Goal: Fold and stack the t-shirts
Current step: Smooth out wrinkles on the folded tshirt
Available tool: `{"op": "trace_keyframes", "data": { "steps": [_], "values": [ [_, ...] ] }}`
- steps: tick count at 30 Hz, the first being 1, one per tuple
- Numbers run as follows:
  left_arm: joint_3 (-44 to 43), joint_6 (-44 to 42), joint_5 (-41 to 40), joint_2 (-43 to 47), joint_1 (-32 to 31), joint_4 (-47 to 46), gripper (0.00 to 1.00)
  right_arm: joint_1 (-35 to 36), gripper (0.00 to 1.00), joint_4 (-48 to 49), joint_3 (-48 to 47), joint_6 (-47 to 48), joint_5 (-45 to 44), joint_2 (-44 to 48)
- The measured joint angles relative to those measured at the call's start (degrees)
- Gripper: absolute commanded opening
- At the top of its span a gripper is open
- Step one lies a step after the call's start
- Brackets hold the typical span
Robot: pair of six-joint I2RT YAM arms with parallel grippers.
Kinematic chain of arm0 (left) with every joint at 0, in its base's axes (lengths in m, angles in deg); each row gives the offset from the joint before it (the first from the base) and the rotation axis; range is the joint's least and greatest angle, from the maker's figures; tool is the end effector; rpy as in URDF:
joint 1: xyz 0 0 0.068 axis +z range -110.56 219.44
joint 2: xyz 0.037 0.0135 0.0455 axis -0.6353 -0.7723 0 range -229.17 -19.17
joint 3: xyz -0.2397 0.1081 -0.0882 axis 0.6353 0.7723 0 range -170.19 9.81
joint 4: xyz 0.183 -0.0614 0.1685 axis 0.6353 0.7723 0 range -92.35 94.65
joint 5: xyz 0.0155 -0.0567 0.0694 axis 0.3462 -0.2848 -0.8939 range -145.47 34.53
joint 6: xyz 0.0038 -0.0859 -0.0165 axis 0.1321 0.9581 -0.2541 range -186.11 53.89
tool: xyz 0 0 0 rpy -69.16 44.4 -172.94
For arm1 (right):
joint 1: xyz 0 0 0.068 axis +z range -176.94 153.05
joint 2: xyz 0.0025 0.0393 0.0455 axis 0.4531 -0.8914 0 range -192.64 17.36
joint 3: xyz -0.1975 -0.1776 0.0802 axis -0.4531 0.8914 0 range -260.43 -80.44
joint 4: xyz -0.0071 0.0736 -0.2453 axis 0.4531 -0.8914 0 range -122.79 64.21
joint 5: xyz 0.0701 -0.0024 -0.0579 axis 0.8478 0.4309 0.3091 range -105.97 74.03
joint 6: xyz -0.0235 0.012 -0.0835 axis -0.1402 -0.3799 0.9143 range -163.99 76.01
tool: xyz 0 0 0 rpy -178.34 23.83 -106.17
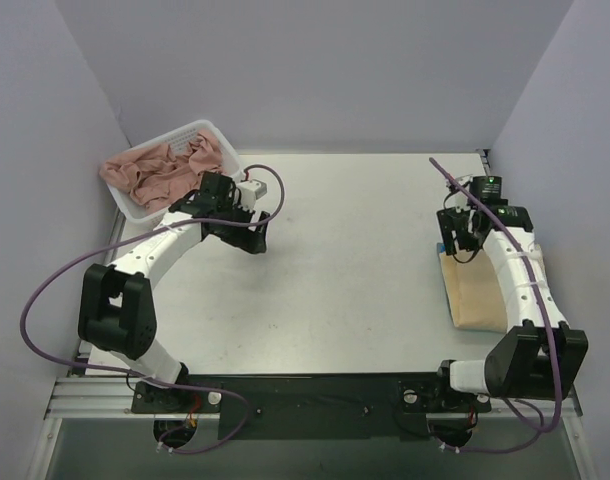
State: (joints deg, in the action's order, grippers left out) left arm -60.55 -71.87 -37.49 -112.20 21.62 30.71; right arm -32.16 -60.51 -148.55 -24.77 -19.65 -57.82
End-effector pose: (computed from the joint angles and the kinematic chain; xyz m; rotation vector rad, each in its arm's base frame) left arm 0.3368 -0.1334 0.2228 0.6400 2.4599 -0.4819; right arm 0.3074 -0.0331 0.3025 -0.2492 2.3024 -0.2922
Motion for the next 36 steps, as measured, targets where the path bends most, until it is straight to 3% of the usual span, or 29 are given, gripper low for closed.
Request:
{"op": "trace_keyframes", "data": {
  "steps": [6, 13, 15, 20, 29, 36],
  "values": [
    [1.6, -0.5, 0.02, 1.99, 0.0, -0.26, 0.93, 4.2, 0.56, -0.22, 3.58, -3.43, -0.24, -4.63],
    [2.8, -0.61, 0.07, 2.08, 0.0, -0.26, 0.93, 4.2, 0.53, 0.96, 3.32, -3.78, -4.13, -9.7],
    [2.8, -0.63, 0.07, 2.08, 0.04, -0.31, 0.93, 4.31, 0.43, 1.14, 3.32, -3.63, -4.83, -11.28],
    [2.84, -0.66, 0.22, 2.08, 0.31, -0.35, 0.93, 4.9, 0.0, 1.64, 3.32, -2.91, -6.97, -14.19],
    [2.89, -0.68, 0.26, 2.08, 0.52, -0.5, 0.93, 9.7, 0.0, 1.92, 3.19, -2.23, -14.49, -14.78],
    [3.06, -0.68, 0.26, 2.08, 0.83, -0.61, 0.93, 13.0, 0.0, 2.91, 4.9, -1.88, -14.75, -8.28]
  ]
}}
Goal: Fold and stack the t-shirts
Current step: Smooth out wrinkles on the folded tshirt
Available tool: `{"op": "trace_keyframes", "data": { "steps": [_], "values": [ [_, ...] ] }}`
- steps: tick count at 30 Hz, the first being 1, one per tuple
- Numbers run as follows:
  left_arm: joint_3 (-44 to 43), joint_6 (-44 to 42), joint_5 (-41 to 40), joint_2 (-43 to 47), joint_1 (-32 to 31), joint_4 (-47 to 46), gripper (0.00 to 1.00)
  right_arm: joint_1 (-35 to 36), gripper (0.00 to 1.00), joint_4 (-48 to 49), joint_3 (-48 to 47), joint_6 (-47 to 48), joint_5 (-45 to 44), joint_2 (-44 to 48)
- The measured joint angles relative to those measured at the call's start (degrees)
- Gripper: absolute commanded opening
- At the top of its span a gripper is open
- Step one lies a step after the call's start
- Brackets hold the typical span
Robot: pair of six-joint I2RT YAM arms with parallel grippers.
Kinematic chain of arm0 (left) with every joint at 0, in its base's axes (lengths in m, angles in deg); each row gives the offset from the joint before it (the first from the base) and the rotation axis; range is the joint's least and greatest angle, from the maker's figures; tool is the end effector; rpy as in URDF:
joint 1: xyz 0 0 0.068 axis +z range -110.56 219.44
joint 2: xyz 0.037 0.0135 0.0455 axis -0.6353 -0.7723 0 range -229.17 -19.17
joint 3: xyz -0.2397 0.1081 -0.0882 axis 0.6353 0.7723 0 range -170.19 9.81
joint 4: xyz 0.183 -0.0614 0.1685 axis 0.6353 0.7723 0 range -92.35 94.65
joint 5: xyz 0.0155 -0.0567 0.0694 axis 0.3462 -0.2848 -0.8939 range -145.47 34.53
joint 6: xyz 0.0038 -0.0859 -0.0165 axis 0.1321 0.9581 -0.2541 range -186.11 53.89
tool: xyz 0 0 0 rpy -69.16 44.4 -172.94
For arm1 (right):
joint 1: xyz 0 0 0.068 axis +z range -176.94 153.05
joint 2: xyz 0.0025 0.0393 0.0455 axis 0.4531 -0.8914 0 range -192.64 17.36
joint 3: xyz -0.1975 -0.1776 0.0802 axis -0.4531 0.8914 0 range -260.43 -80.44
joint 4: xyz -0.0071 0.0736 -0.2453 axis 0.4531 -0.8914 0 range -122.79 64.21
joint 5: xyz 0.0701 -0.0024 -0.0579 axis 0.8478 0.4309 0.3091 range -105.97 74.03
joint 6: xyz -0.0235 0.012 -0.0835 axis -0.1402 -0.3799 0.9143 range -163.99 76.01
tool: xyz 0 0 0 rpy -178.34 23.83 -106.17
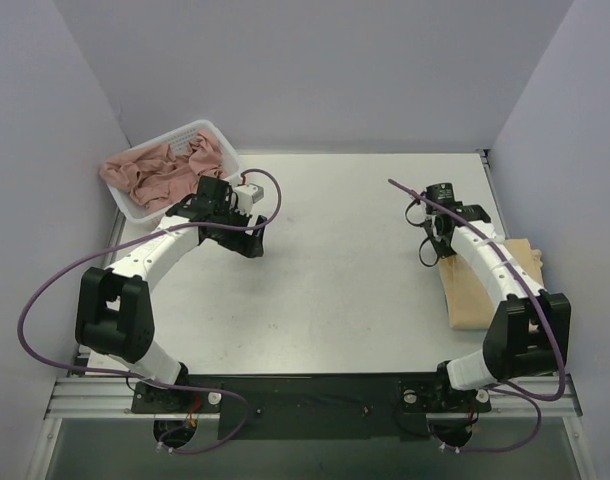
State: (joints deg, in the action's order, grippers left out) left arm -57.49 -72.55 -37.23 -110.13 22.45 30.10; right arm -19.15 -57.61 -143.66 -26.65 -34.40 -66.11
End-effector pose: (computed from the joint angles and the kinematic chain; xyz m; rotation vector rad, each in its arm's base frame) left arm 0.3279 -0.1255 0.2184 0.6379 2.4636 -0.4777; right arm 0.3259 0.0198 0.2375 -0.4028 2.4399 -0.4699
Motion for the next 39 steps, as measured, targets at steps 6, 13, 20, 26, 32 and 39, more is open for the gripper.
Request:
{"op": "trace_keyframes", "data": {
  "steps": [6, 13, 20, 26, 32, 39],
  "values": [
    [0.04, -0.02, 0.02, 0.0, 0.15, -0.09, 0.93, 0.09, 0.32, 0.37, 1.88, -1.14, 2.99, -2.23],
    [0.48, -0.04, 0.02, 0.0, 0.2, -0.2, 0.93, 0.0, 0.51, -0.63, 1.95, -2.54, 14.88, -7.06],
    [0.76, -0.11, 0.02, 0.0, 0.2, -0.39, 0.93, -1.75, 0.4, -0.85, 0.72, -4.68, 30.49, -4.07],
    [0.92, -0.24, 0.0, 0.0, 0.22, -0.5, 0.93, -11.15, 0.0, 4.0, 3.45, -16.22, 36.28, 11.47],
    [1.09, -0.24, 0.07, 0.0, 0.22, -0.55, 0.93, -23.34, 0.0, 9.53, 17.81, -30.23, 33.7, 26.58],
    [1.29, -0.22, 0.52, 0.0, 0.22, -0.61, 0.93, -27.8, 0.0, 12.35, 28.06, -38.18, 35.23, 19.89]
  ]
}}
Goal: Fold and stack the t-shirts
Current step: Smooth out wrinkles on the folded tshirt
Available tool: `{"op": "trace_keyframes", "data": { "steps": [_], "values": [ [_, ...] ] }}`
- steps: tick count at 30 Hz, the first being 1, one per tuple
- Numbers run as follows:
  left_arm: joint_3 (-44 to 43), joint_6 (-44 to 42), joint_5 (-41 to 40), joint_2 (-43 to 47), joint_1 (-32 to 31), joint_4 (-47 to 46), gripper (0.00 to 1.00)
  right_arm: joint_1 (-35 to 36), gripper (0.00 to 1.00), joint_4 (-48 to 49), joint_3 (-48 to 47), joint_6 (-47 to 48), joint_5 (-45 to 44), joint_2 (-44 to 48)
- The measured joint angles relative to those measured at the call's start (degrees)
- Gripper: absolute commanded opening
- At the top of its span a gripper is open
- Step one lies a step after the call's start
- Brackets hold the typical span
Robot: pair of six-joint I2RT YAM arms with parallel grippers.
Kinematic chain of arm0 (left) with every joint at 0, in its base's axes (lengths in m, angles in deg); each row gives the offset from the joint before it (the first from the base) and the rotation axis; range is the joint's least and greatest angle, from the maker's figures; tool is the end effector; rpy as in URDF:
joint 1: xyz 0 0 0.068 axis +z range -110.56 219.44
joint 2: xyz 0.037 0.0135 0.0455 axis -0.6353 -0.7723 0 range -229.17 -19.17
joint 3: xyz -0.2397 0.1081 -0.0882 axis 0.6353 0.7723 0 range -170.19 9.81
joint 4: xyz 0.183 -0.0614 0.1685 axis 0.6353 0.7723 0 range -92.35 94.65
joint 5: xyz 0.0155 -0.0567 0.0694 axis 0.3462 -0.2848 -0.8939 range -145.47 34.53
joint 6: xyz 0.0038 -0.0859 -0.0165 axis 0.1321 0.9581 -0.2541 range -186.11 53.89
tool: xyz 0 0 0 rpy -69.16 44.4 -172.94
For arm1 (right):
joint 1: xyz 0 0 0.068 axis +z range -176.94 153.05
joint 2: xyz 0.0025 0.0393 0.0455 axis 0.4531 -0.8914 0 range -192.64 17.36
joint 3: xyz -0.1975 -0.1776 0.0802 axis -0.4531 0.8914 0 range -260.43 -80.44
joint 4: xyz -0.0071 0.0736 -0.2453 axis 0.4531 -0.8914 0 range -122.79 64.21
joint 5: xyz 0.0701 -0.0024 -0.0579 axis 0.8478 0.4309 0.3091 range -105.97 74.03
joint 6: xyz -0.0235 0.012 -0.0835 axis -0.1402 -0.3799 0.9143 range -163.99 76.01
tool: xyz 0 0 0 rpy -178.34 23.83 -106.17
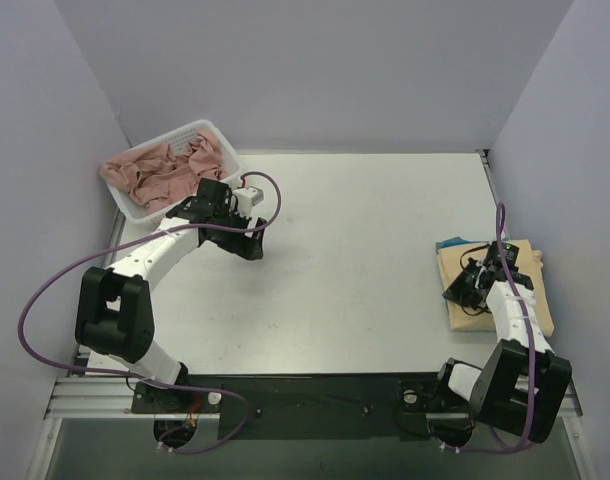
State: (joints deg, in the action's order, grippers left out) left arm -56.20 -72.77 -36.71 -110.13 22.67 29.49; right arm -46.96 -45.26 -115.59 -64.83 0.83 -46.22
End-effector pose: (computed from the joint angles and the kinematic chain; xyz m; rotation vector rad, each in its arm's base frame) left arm 0.3257 -0.1242 0.2122 0.6412 2.4730 -0.4871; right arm 0.2322 -0.0607 0.1830 0.7058 2.2837 0.3589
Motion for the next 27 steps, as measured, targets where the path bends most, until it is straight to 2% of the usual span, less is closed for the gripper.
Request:
{"op": "trace_keyframes", "data": {
  "steps": [5, 8, 9, 10, 13, 14, 16, 19, 22, 27],
  "values": [
    [0.0, -0.02, 0.11, 0.0, 0.0, 0.0, 0.93, -1.38, 0.0, 1.88, 1.95, -1.44, 3.65, -2.25],
    [0.0, -0.02, 0.22, 0.0, 0.0, -0.02, 0.93, 0.39, 0.02, 1.62, 0.15, 0.33, 6.47, -2.73],
    [0.0, -0.02, 0.37, 0.0, 0.0, -0.02, 0.93, 1.92, 0.06, 1.33, -0.85, 1.38, 7.26, -2.99],
    [0.0, -0.07, 0.57, 0.02, 0.0, -0.02, 0.93, 5.33, 0.18, 0.83, -2.64, 3.06, 7.5, -3.32],
    [0.5, -0.26, 1.2, 0.63, 0.0, -0.09, 0.93, 16.31, 0.45, 0.96, -6.88, 7.69, 8.79, -3.5],
    [1.11, -0.5, 1.29, 1.44, 0.0, -0.09, 0.93, 20.59, 0.62, 1.51, -7.82, 9.62, 9.22, -3.41],
    [2.73, -1.18, 1.33, 3.85, 0.0, -0.02, 0.93, 27.93, 0.83, 3.06, -8.33, 12.7, 10.1, -3.08],
    [5.92, -2.84, 0.55, 10.16, 0.31, 0.72, 0.93, 34.99, 0.94, 6.03, -6.99, 15.85, 10.91, -2.21],
    [10.71, -5.38, -1.64, 20.11, 1.95, 0.76, 0.93, 37.86, 0.99, 9.97, -4.2, 16.9, 10.56, -1.31],
    [26.36, -6.23, -14.82, 42.49, 3.63, -6.82, 0.93, 39.17, 1.0, 17.09, 1.42, 17.55, 8.66, 0.22]
  ]
}}
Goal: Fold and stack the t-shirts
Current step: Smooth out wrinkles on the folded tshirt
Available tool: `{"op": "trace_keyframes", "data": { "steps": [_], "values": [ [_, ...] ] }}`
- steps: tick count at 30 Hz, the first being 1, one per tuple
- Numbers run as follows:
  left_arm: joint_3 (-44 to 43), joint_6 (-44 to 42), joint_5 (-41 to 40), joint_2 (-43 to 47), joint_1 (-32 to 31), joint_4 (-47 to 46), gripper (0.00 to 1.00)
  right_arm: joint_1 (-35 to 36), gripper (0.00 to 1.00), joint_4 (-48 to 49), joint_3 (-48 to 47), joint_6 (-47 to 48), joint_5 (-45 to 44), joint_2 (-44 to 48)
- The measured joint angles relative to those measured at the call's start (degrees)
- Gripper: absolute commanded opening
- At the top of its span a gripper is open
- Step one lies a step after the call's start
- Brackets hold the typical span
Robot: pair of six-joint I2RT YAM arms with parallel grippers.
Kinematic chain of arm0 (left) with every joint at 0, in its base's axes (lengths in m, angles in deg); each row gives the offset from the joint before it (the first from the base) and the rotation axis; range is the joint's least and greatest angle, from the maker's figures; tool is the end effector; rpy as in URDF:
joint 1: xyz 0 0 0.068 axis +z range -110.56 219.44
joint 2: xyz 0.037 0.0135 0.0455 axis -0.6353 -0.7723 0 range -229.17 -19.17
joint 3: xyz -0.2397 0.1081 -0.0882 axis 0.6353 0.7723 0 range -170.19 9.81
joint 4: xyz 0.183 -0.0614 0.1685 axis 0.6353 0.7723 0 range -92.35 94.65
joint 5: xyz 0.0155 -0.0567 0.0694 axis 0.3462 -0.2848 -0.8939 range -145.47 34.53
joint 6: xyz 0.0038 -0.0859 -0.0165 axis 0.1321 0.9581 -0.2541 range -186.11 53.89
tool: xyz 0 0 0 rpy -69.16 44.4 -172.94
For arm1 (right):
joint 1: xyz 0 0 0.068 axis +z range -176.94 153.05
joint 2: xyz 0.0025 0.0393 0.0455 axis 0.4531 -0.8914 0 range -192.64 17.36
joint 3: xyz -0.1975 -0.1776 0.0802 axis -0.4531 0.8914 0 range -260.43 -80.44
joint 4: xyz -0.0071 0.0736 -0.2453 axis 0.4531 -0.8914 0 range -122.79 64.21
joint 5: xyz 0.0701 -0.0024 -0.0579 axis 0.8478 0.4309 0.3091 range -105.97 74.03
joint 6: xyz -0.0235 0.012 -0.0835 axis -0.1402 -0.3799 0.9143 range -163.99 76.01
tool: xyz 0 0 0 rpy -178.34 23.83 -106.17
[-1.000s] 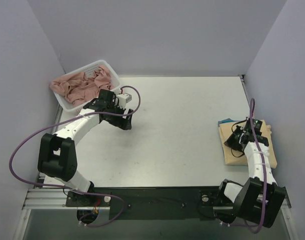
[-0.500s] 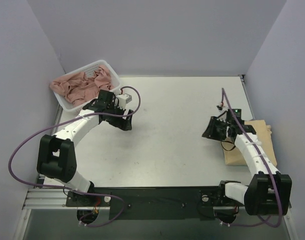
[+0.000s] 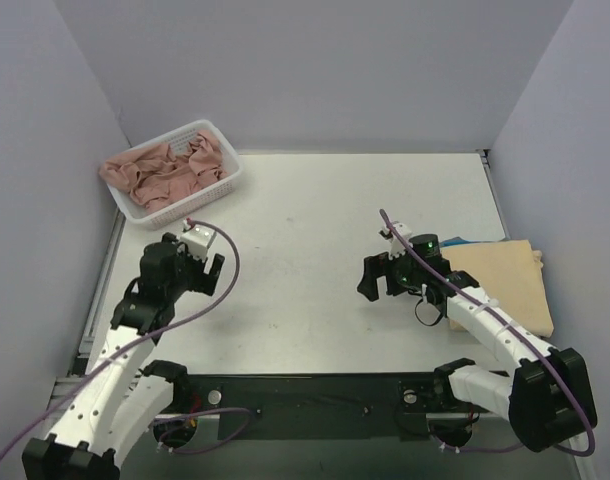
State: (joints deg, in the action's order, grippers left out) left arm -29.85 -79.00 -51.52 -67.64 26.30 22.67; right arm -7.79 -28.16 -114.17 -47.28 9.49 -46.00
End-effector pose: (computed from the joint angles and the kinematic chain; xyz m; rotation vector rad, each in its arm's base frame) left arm 0.2066 -0.0537 0.2530 0.5253 2.0958 -0.0772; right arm 0.2342 0.1166 0.2112 -0.5587 2.0748 0.7023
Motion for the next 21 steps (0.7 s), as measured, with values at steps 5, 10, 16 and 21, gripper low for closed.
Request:
{"op": "trace_keyframes", "data": {
  "steps": [5, 10, 16, 21],
  "values": [
    [15.91, 3.34, -10.19, 11.37, 0.09, -12.15, 0.93, 0.07, 1.0, 5.62, 5.64, 0.68, -3.82, 1.66],
    [25.29, 7.85, -13.35, 14.43, 0.09, -20.85, 0.93, 0.07, 1.0, 9.46, 10.34, 1.73, -8.37, 8.79],
    [27.76, 10.4, -15.41, 13.75, 0.09, -25.7, 0.93, 0.07, 1.0, 13.38, 16.79, 4.5, -15.23, 20.31],
    [29.38, 12.33, -17.05, 12.94, 0.09, -29.44, 0.93, 0.07, 1.0, 17.33, 23.89, 7.1, -19.21, 25.2]
  ]
}}
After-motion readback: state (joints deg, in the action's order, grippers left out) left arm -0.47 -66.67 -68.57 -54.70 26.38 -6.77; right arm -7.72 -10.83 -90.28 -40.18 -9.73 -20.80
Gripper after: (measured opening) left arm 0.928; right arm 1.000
